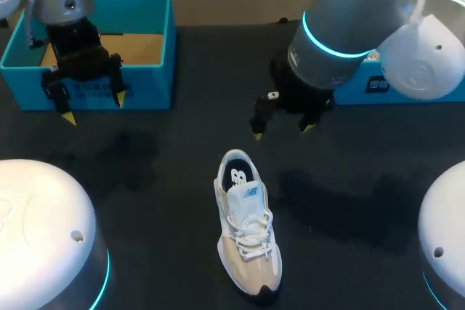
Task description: Take the shoe out of the shoebox, open the shoe tongue, remove and reinsert the insole, then place the shoe into the shoebox
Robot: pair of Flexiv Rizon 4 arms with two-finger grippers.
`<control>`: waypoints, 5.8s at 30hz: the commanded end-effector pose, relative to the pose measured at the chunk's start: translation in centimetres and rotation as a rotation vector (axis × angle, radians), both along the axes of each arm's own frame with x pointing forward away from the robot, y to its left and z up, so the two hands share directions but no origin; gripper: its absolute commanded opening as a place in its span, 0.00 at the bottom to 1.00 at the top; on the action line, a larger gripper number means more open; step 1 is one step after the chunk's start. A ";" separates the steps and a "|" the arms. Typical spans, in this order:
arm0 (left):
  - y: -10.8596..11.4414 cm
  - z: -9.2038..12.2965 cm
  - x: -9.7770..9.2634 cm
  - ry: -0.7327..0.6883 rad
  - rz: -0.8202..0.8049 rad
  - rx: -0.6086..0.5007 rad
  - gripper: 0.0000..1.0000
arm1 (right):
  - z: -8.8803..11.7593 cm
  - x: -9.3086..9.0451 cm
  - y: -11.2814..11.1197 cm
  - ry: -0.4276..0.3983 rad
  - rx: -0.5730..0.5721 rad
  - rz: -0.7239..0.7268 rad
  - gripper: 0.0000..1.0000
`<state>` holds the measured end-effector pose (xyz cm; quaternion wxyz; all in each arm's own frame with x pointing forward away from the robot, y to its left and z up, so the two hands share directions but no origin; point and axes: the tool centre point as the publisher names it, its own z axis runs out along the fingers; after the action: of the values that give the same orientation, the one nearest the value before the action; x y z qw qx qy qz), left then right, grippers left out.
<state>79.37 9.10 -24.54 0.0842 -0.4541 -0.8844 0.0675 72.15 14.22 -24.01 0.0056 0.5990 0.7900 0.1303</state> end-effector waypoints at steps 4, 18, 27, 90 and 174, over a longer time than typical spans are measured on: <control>3.6 0.5 3.4 -0.008 0.036 -0.005 1.00 | -0.8 -1.0 3.4 -0.029 -0.104 -0.024 1.00; 4.6 0.8 3.6 -0.005 0.011 -0.026 1.00 | -1.0 -1.3 4.5 -0.036 -0.095 -0.034 1.00; 5.2 1.2 3.0 -0.015 -0.012 -0.034 1.00 | -1.0 -2.0 6.2 -0.047 -0.133 -0.031 0.89; 5.7 1.2 2.5 -0.016 -0.032 -0.040 1.00 | -5.6 -3.7 9.9 -0.137 -0.235 -0.171 0.00; 5.7 1.2 2.5 -0.016 -0.032 -0.040 1.00 | -11.7 -0.6 7.3 -0.115 -0.512 -0.152 0.00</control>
<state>82.00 14.80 -23.41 0.0704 -0.4700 -0.8761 0.0816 71.53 21.21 -35.37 0.2058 0.6276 0.7500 -0.0352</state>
